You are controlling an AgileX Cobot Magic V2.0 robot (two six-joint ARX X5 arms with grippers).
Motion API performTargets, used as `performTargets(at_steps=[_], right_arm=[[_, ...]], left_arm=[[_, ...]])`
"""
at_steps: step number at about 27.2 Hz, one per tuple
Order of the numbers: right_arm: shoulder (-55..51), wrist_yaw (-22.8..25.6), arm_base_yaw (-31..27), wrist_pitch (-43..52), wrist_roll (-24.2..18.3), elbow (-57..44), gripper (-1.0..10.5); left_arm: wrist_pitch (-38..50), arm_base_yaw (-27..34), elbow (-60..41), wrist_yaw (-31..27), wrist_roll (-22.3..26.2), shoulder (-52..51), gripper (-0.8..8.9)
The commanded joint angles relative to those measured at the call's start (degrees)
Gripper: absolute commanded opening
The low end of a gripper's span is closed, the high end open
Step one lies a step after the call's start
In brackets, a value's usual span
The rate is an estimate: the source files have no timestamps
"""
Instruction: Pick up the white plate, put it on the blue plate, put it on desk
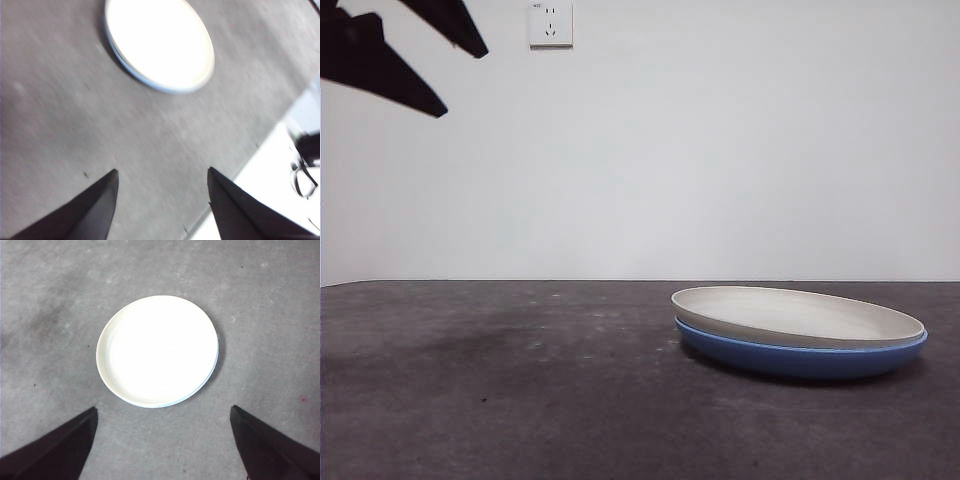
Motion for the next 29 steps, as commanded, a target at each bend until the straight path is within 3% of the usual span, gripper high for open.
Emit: performTargets(at_steps=[1, 7, 14, 29], right_arm=[[0.3, 0.2, 0.0, -0.2, 0.7, 1.3, 4.2], [0.3, 0.2, 0.0, -0.6, 1.0, 1.3, 4.2], [5.0, 2.4, 0.0, -0.5, 4.4, 1.3, 4.2], [34.1, 2.3, 0.0, 15.6, 5.1, 1.3, 4.2]], left_arm=[[1.0, -0.3, 0.5, 0.5, 1.3, 0.0, 2.84], [1.0, -0.3, 0.5, 0.5, 1.3, 0.0, 2.84], [1.0, -0.3, 0.5, 0.5, 1.2, 0.0, 2.84], [1.0, -0.3, 0.5, 0.5, 1.3, 0.0, 2.84]])
